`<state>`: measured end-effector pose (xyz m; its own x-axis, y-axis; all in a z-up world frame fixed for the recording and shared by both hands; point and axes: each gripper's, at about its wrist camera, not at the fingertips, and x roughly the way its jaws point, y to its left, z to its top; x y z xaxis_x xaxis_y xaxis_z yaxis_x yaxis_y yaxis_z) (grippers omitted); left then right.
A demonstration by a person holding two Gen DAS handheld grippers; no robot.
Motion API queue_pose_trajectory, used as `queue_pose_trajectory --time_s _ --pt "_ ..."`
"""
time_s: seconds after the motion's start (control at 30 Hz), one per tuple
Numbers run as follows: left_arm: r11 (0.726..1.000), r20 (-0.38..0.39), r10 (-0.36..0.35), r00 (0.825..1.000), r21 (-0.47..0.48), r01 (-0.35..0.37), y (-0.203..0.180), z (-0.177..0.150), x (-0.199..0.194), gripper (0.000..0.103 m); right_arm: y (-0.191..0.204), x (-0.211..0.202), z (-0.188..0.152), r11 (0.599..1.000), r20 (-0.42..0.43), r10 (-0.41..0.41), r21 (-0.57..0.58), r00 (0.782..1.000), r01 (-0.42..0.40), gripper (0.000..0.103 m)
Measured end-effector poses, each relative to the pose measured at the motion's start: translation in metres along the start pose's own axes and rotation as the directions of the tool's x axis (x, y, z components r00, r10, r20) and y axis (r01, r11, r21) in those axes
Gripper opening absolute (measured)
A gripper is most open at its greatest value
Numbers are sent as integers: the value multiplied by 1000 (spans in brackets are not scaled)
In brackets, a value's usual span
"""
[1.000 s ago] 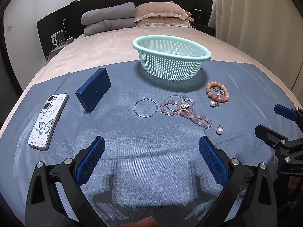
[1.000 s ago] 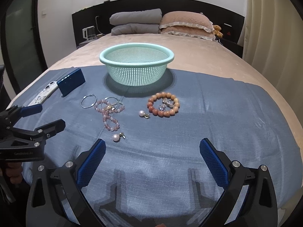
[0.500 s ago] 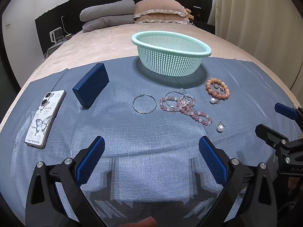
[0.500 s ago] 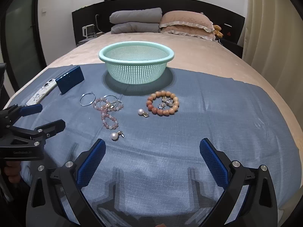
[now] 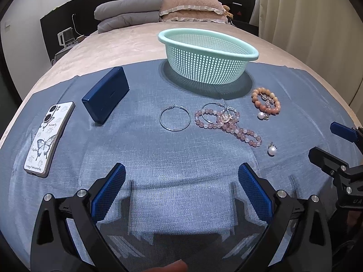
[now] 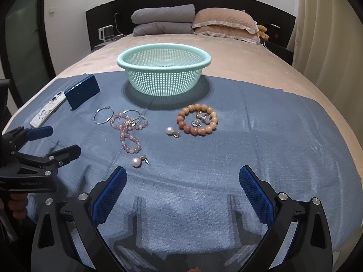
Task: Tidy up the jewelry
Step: 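Move both open tools toward the jewelry on the blue cloth, then grasp the silver hoop earring with the left tool while the right grasps a pearl earring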
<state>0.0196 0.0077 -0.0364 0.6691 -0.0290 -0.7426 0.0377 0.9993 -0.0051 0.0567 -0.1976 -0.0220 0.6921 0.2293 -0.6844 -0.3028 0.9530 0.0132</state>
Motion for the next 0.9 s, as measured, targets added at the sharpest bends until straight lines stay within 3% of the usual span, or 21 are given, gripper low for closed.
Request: queue_pose_trajectory --time_s 0.33,0.73,0.9 --pt "1000 -24 -30 999 -7 30 5 12 21 97 -1 22 14 998 -21 55 29 998 -55 95" --pt "999 -54 -17 998 39 19 15 27 54 97 -8 70 30 986 -92 139 105 986 -129 94" --pt "997 -57 -24 998 76 28 15 34 64 97 -2 85 32 986 -101 152 87 983 -144 94"
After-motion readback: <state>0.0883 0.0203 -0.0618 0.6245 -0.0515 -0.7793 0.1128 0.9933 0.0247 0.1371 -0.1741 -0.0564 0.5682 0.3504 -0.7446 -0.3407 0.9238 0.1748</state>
